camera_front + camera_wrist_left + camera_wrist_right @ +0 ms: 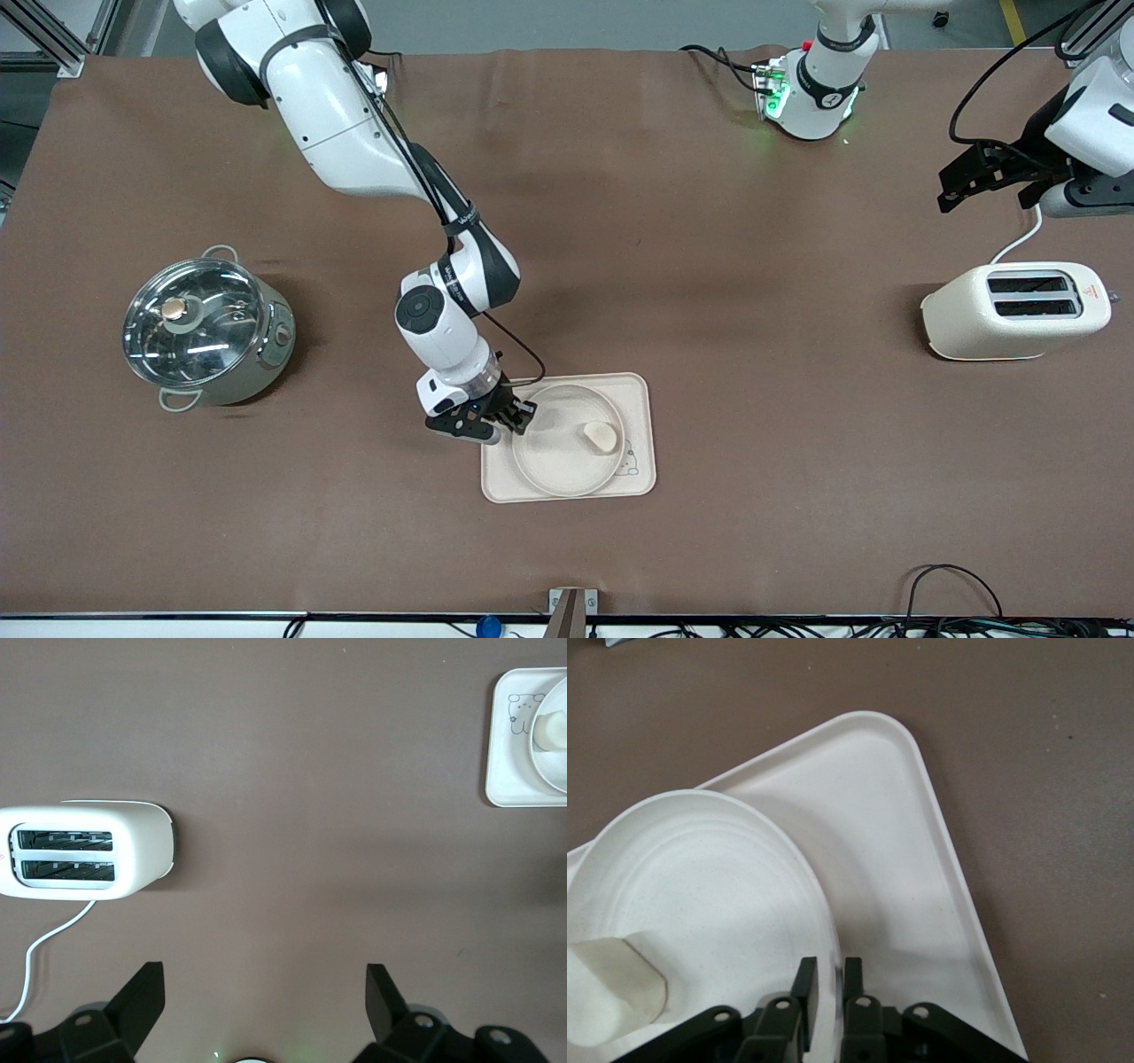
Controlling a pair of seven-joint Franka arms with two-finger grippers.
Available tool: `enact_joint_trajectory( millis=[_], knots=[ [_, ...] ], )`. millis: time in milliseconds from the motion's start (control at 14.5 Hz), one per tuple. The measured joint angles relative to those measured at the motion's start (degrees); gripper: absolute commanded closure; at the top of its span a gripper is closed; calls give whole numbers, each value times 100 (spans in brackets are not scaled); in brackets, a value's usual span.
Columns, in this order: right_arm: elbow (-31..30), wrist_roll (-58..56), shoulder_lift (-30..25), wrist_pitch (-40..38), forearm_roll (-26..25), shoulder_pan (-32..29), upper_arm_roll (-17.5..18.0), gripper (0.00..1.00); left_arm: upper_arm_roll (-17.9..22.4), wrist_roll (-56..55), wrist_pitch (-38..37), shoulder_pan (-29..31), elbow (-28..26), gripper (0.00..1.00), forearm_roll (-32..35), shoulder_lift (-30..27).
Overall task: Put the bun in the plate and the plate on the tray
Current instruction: 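Open the right gripper to release the plate rim on the tray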
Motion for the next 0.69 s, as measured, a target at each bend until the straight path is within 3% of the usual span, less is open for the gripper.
enact_joint_trajectory(
  millis=[344, 688],
  knots=[
    [61, 16, -89, -137, 5, -43, -4, 0, 0, 1, 0, 4, -1, 0, 0, 18],
    [197, 16, -626, -1301, 63, -201, -14, 0, 0, 1, 0, 4, 0, 0, 0, 54]
  ],
)
